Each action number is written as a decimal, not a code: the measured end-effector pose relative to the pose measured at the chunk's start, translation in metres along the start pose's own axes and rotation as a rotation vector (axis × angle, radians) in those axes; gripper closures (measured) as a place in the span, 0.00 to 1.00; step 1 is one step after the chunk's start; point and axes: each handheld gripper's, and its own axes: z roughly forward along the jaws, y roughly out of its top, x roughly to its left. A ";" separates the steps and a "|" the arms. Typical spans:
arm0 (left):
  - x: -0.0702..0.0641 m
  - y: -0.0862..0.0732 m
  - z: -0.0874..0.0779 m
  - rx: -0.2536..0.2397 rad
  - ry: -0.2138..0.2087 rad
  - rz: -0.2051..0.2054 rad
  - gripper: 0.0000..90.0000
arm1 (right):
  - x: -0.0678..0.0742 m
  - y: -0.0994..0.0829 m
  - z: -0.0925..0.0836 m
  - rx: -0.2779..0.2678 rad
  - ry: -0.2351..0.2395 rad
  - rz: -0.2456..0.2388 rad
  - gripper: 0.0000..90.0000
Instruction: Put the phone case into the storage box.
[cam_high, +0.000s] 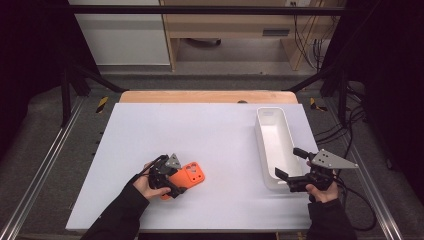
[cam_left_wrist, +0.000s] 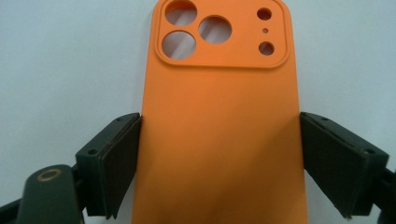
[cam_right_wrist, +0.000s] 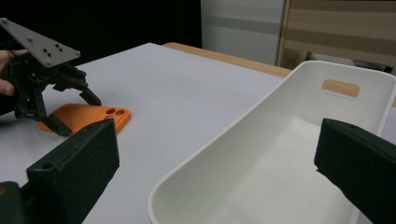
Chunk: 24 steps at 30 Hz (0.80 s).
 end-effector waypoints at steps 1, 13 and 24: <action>0.000 0.001 0.000 0.004 -0.001 0.001 0.17 | 0.000 0.000 0.000 -0.001 0.001 0.001 0.00; 0.002 0.001 0.000 0.008 -0.012 0.013 0.17 | 0.000 0.000 0.000 -0.003 0.002 0.002 0.00; 0.002 0.004 -0.010 -0.027 -0.003 0.007 0.17 | 0.000 0.000 -0.001 -0.006 0.004 0.001 0.01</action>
